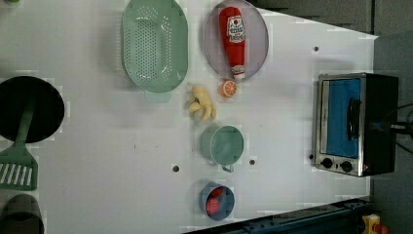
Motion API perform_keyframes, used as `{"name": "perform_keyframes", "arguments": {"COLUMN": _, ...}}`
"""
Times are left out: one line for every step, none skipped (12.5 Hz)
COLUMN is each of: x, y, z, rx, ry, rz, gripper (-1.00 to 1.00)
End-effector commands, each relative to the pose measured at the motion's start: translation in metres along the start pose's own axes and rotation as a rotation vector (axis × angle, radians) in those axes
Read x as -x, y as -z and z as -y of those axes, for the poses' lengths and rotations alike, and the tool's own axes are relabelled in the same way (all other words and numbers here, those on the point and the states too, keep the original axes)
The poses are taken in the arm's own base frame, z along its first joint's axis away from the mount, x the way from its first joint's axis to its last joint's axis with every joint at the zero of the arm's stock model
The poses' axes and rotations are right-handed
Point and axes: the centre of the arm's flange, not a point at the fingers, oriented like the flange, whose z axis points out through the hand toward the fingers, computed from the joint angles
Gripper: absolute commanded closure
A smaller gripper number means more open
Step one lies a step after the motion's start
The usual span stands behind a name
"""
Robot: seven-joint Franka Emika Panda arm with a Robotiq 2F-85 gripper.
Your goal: Flap open oven.
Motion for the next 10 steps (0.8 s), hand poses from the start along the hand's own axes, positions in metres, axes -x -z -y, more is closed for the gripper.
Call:
{"name": "perform_keyframes", "arguments": {"x": -0.003, "y": -0.013, "z": 0.001, "rx": 0.007, "ry": 0.054, "rz": -0.007, "gripper": 0.65}}
{"name": "perform_keyframes", "arguments": {"x": -0.004, "y": -0.024, "z": 0.003, "rx": 0.010, "ry": 0.057, "rz": 0.008, "gripper": 0.65}}
{"name": "perform_keyframes", "arguments": {"x": -0.006, "y": -0.033, "z": 0.003, "rx": 0.015, "ry": 0.059, "rz": 0.011, "gripper": 0.65}}
{"name": "perform_keyframes", "arguments": {"x": -0.008, "y": -0.041, "z": 0.004, "rx": 0.020, "ry": 0.061, "rz": 0.011, "gripper": 0.65}}
{"name": "perform_keyframes", "arguments": {"x": -0.010, "y": -0.049, "z": 0.005, "rx": 0.024, "ry": 0.064, "rz": 0.009, "gripper": 0.65}}
{"name": "perform_keyframes", "arguments": {"x": -0.011, "y": -0.054, "z": 0.007, "rx": 0.022, "ry": 0.063, "rz": 0.006, "gripper": 0.65}}
{"name": "perform_keyframes", "arguments": {"x": -0.011, "y": -0.059, "z": 0.008, "rx": 0.017, "ry": 0.057, "rz": 0.006, "gripper": 0.65}}
{"name": "perform_keyframes", "arguments": {"x": -0.012, "y": -0.061, "z": 0.011, "rx": 0.014, "ry": 0.059, "rz": 0.009, "gripper": 0.65}}
{"name": "perform_keyframes", "arguments": {"x": -0.012, "y": -0.064, "z": 0.015, "rx": 0.012, "ry": 0.066, "rz": 0.014, "gripper": 0.65}}
{"name": "perform_keyframes", "arguments": {"x": -0.013, "y": -0.064, "z": 0.018, "rx": 0.012, "ry": 0.071, "rz": 0.011, "gripper": 0.65}}
